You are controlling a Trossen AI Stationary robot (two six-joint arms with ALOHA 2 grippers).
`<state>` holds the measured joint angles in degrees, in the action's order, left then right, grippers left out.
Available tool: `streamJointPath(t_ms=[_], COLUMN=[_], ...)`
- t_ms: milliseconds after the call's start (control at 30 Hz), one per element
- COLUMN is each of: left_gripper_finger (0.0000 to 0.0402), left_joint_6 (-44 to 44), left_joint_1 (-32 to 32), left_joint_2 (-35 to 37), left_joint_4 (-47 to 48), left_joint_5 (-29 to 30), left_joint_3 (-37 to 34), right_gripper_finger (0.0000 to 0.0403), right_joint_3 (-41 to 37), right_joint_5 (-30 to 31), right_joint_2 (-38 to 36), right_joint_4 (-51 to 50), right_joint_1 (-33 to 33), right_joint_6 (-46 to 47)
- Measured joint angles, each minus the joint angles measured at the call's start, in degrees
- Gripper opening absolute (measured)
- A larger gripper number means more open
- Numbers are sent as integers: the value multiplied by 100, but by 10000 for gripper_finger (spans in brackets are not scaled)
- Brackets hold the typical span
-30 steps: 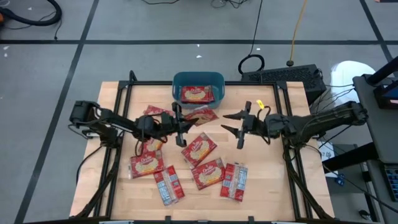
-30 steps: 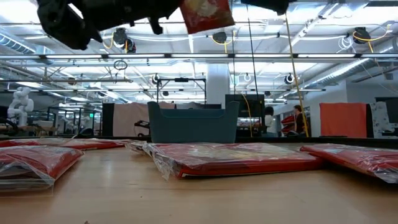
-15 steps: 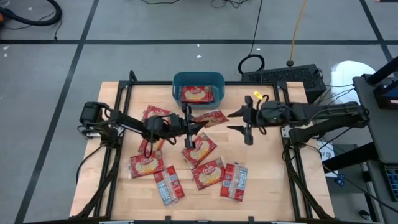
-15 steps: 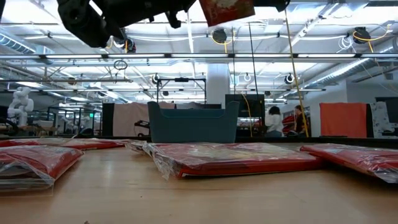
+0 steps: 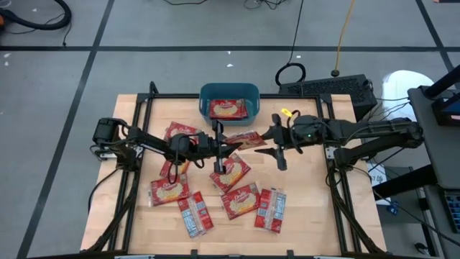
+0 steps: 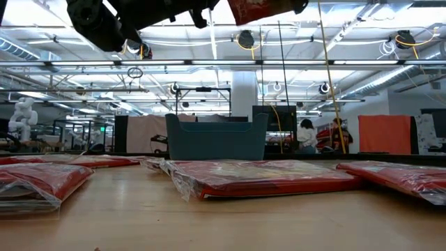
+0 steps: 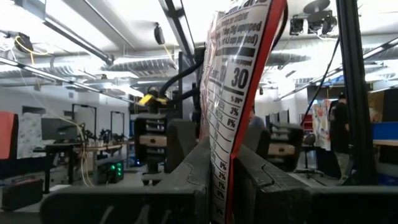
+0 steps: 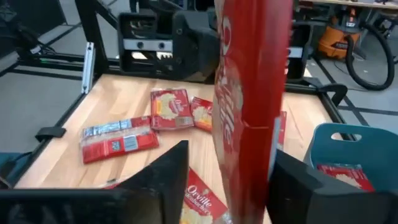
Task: Sort popcorn bags into baskets
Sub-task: Put the red popcorn bag into the blue bin
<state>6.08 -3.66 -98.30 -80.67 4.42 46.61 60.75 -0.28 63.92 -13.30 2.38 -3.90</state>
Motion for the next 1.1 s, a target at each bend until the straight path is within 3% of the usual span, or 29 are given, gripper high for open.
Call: streamJointPath(t_ms=[233,333,567,733,867,1100], left_gripper_finger=[35,35,46,114,174,244], left_joint_6=[9,21,-63,-485,-772,-999], left_joint_1=[-22,-22,-28,-28,-55,-57], left_joint_2=[0,7,7,7,48,764], left_joint_4=[172,285,452,894,1307,3196], left_joint_5=[-13,-12,-66,-110,257,532], left_joint_3=[0,0,2,0,-15,-44], right_gripper_finger=[44,18,34,26,17,27], right_joint_3=[-61,-69,-70,-70,-70,-70], right_joint_5=[-4,-6,-2,5,13,14], right_joint_2=[107,77,53,45,11,13], right_joint_4=[125,48,-170,-418,-733,-1665], right_joint_1=[-51,-54,-54,-54,-54,-54], right_joint_6=[-101,-50,125,180,323,744])
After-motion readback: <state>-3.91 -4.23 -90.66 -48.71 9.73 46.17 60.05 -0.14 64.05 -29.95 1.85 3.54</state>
